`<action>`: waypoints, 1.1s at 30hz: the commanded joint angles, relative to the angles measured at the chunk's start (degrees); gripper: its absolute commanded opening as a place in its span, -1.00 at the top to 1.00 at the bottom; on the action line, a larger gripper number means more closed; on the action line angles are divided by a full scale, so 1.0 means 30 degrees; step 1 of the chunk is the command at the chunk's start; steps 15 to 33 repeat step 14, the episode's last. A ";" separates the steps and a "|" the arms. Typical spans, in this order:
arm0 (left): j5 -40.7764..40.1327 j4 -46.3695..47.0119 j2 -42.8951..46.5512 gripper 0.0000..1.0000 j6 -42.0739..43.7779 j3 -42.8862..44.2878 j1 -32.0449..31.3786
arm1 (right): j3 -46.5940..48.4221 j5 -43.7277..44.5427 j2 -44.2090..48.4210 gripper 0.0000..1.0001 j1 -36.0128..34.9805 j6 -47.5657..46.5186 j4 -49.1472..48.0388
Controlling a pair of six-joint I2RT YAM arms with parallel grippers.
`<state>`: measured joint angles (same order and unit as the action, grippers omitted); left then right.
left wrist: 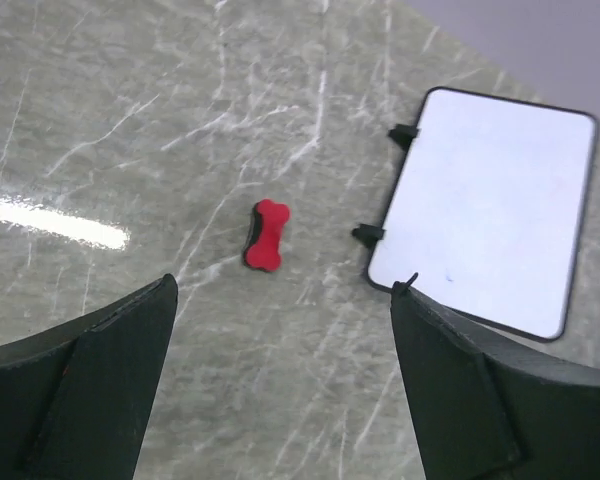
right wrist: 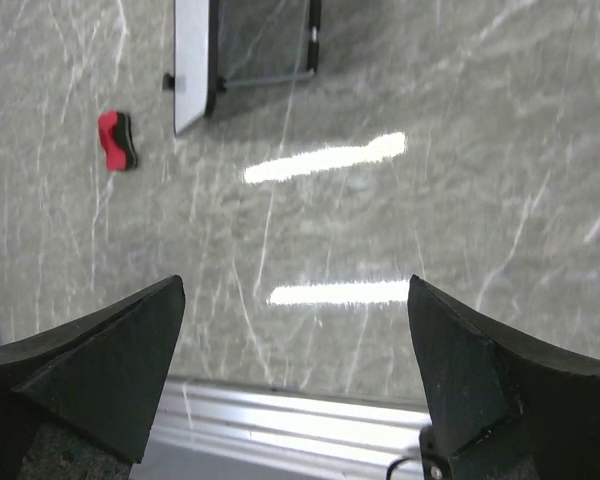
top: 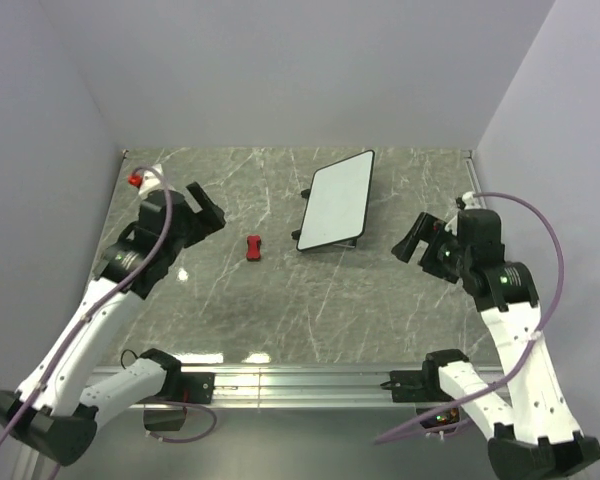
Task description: Erase the whiteboard
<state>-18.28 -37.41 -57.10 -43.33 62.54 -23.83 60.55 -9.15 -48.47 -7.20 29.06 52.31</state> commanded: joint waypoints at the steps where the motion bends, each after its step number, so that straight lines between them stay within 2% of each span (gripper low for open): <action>1: 0.0789 -0.0710 -0.0066 -0.86 0.0000 0.0214 -0.0053 | -0.0117 -0.0380 0.1913 -0.98 -0.0060 0.0332 0.0930; 4: 0.1231 -0.2264 -0.0535 -0.84 0.0468 0.1503 -0.0053 | -0.0203 0.0643 0.3642 -0.99 -0.0090 0.0508 0.0756; 8: 0.1260 -0.2502 -0.0449 -0.82 0.1025 0.2412 -0.0053 | -0.0409 0.1788 0.5197 -0.99 -0.0090 0.0537 0.0315; 11: 0.1522 -0.2326 -0.0448 -0.79 0.1434 0.2909 -0.0053 | -0.0351 0.2024 0.4966 -0.99 -0.0061 0.0771 0.0637; 12: 0.1640 -0.2268 -0.0536 -0.90 0.1784 0.3057 -0.0082 | -0.0380 0.2082 0.4994 -0.99 -0.0060 0.0889 0.0754; 14: 0.0944 -0.2179 -0.0799 -0.96 0.2430 0.3525 -0.0112 | -0.0263 0.2257 0.5227 -0.99 -0.0089 0.1270 0.0784; 33: 0.0944 -0.2179 -0.0799 -0.96 0.2430 0.3525 -0.0112 | -0.0263 0.2257 0.5227 -0.99 -0.0089 0.1270 0.0784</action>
